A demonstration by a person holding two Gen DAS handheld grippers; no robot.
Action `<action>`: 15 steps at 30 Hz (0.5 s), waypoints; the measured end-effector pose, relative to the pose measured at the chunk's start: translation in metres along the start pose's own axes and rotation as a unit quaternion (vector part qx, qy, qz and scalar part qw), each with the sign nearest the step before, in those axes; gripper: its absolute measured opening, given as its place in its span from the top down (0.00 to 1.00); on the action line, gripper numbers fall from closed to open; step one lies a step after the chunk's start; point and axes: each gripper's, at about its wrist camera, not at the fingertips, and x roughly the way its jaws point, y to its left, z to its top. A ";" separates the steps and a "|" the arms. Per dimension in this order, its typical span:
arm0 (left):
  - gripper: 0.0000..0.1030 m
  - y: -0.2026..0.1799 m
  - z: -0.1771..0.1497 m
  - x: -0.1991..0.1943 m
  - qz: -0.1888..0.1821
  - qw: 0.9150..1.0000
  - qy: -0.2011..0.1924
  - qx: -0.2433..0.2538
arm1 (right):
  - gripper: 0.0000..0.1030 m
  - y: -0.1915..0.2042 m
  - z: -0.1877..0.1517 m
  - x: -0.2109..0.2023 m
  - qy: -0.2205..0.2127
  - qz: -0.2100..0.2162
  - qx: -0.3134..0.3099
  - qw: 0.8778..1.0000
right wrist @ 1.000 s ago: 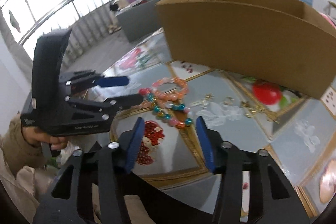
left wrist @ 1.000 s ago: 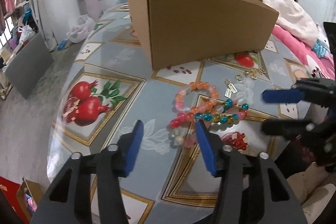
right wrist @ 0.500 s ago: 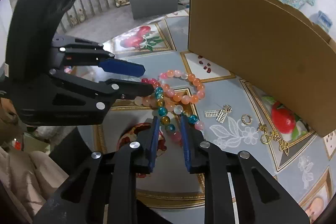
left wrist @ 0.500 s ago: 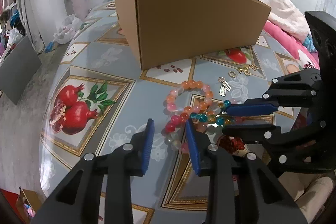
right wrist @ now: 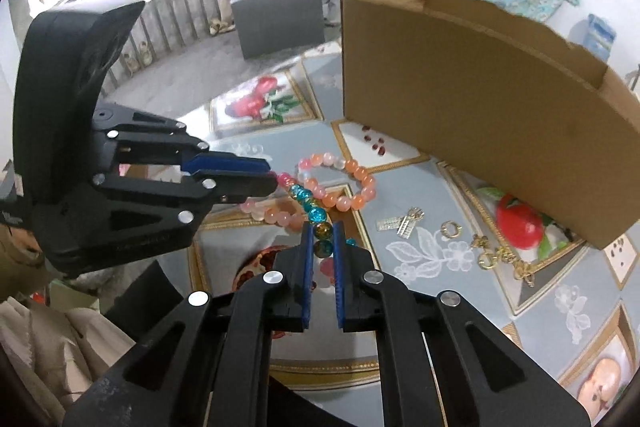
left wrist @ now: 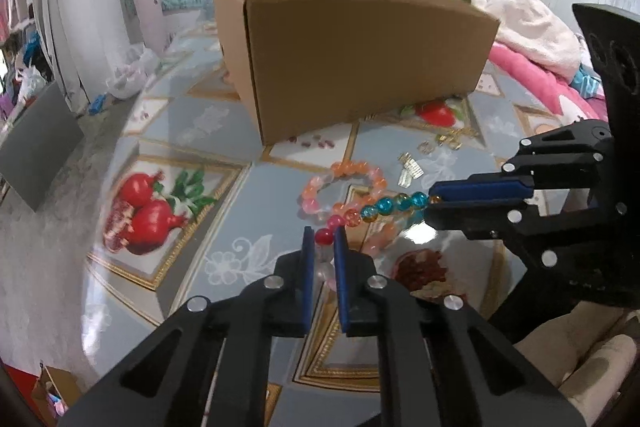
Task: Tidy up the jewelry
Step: 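Close the left tool on the beaded bracelet and lift it, then carry the bracelet into the box with the left tool and release it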
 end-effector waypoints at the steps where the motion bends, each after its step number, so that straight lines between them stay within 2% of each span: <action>1: 0.91 -0.002 0.002 -0.007 0.003 1.000 -0.009 0.002 | 0.93 -0.001 0.000 -0.008 -0.008 0.002 0.004 1.000; 9: 0.91 -0.020 0.038 -0.061 0.024 0.995 -0.092 0.030 | 0.93 -0.012 0.019 -0.060 -0.096 0.000 0.015 0.995; 15: 0.91 -0.028 0.085 -0.092 0.040 0.984 -0.163 0.060 | 0.93 -0.039 0.058 -0.096 -0.172 0.003 0.020 0.985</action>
